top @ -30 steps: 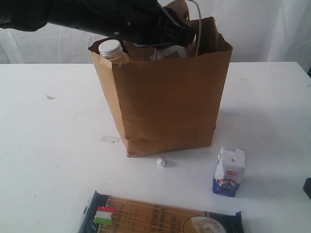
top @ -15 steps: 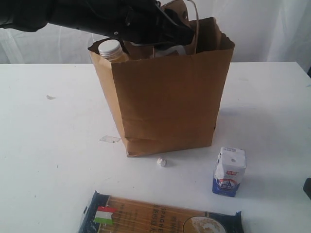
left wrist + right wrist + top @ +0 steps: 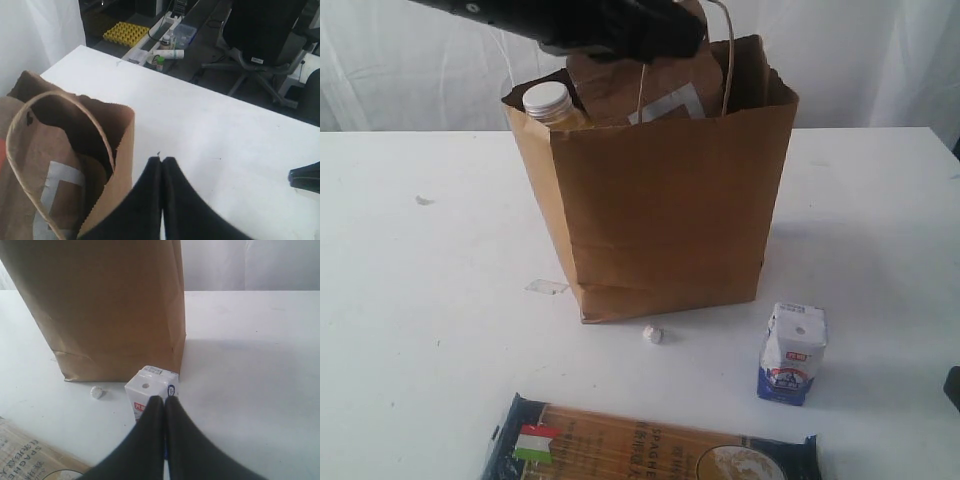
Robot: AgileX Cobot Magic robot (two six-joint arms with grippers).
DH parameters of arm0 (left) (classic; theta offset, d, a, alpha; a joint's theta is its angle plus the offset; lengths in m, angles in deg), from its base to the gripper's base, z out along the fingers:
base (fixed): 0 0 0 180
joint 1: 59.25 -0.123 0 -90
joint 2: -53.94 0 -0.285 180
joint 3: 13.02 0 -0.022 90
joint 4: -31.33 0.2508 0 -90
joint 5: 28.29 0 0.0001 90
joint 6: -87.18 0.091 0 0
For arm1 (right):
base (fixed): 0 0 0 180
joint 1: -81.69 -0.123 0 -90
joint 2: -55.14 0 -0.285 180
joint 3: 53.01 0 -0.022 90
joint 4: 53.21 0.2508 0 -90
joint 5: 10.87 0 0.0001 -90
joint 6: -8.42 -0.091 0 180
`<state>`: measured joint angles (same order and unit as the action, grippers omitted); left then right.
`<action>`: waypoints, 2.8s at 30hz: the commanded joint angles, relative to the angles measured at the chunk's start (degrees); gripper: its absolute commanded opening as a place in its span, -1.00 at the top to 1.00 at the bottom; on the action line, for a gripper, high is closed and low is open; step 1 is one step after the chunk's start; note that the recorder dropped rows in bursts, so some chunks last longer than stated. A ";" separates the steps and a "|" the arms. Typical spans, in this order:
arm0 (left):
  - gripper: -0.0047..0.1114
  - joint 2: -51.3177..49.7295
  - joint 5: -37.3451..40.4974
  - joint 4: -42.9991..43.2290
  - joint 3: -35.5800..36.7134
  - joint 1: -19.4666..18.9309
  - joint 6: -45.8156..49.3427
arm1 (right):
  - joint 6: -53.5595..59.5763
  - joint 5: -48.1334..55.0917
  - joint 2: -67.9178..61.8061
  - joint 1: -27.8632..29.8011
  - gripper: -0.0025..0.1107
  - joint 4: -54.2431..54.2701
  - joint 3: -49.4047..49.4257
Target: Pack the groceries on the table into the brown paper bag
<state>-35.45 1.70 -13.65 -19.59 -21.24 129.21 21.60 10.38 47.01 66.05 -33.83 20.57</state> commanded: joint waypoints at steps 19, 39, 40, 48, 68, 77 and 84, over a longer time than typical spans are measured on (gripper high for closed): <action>0.92 27.98 1.66 13.80 18.30 0.34 -16.83 | 0.05 -0.31 0.34 0.25 0.96 0.06 0.31; 0.92 54.70 -3.52 13.80 39.73 0.34 -26.84 | 0.05 -0.31 0.34 0.25 0.96 0.06 0.31; 0.92 54.81 -3.42 13.80 39.73 0.34 -26.84 | 0.05 -0.31 0.34 0.25 0.96 0.06 0.31; 0.92 54.96 -5.82 13.80 39.73 0.34 -26.84 | 0.05 -0.31 0.34 0.25 0.96 0.06 0.31; 0.92 74.12 -20.35 28.91 64.63 -8.06 -42.03 | 0.05 -0.31 0.34 0.25 0.96 0.06 0.31; 0.92 81.61 -16.08 29.29 78.38 -20.36 -42.03 | 0.05 -0.35 0.34 0.25 0.96 0.06 0.31; 0.92 81.61 -16.78 35.02 83.79 -21.30 -42.03 | 0.05 -0.35 0.34 0.25 0.96 0.06 0.31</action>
<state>45.82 -14.64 19.01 61.88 -42.38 87.63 21.60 10.38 47.25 66.05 -33.83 20.63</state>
